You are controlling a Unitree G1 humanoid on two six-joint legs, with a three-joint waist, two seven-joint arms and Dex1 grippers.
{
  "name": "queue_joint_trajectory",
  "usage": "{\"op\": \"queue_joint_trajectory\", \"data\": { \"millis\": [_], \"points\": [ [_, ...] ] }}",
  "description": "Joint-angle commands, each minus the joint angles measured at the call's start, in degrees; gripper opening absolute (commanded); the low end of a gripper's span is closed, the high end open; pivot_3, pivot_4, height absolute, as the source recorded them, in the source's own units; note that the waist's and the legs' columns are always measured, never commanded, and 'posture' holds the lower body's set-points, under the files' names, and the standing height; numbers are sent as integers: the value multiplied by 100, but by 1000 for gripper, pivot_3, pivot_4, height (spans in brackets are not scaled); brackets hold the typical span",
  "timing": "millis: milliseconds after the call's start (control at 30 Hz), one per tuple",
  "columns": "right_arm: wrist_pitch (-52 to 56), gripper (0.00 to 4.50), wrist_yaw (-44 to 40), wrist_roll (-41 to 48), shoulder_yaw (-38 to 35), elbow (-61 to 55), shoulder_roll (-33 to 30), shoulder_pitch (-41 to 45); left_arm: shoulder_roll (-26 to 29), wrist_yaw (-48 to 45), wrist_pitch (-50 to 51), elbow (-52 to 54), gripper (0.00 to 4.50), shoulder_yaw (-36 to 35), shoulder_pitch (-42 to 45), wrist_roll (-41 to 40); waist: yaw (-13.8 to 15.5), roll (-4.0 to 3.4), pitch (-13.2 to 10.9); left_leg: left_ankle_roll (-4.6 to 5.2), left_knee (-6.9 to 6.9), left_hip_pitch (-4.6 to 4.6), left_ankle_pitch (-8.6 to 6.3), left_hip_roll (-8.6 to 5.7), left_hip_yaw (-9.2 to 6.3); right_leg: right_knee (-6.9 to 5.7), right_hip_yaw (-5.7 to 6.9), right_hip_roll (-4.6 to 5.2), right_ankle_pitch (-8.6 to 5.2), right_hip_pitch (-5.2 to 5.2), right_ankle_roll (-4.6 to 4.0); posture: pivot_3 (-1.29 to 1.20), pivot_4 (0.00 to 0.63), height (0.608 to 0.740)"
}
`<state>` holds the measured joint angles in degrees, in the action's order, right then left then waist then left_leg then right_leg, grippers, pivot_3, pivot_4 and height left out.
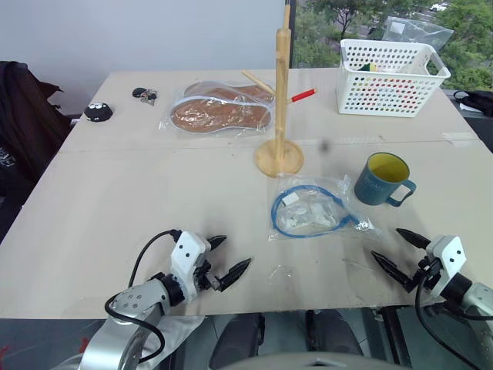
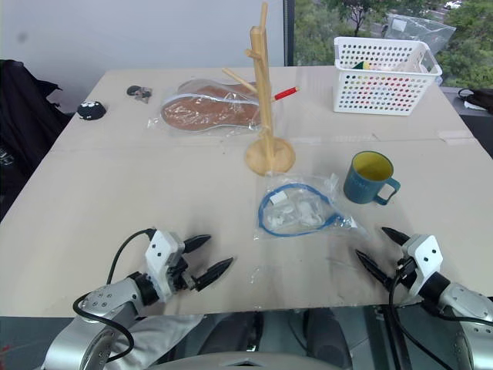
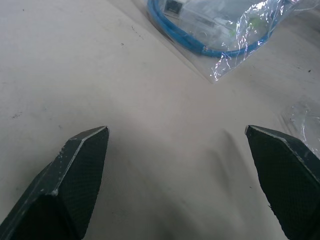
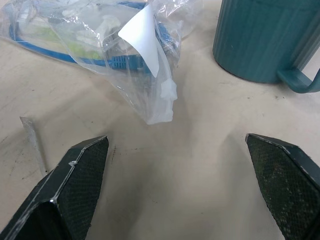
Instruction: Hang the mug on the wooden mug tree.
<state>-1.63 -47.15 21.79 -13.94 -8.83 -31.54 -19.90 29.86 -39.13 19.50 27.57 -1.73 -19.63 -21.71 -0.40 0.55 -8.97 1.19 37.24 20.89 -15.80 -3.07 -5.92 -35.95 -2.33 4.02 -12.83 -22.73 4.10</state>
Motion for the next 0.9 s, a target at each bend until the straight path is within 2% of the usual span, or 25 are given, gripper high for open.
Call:
{"op": "queue_joint_trajectory", "data": {
  "millis": [33, 667, 900],
  "points": [
    [-133, 4430, -167, 127, -185, -7, -105, -9, 2, -22, -188, 169, 4500, -52, -35, 2, 0, 0, 0, 0, 0, 0, 0, 0, 0, 0, 0, 0, 0, 0, 0, 0, 150, 740],
    [148, 4430, -208, 332, -310, -199, -234, -43, -11, -107, -295, 32, 4500, 11, 66, 26, 9, 0, -1, 0, 0, 1, 0, 0, 0, 0, 0, 0, 0, 0, 0, 0, 150, 740],
    [1139, 4430, 195, 887, -273, -873, -236, 274, 68, -203, -284, 56, 4500, 30, 163, 33, 11, 0, -1, 0, 0, 1, 0, 0, 0, 0, 0, 0, 0, 0, 0, 0, 150, 740]
  ]
}}
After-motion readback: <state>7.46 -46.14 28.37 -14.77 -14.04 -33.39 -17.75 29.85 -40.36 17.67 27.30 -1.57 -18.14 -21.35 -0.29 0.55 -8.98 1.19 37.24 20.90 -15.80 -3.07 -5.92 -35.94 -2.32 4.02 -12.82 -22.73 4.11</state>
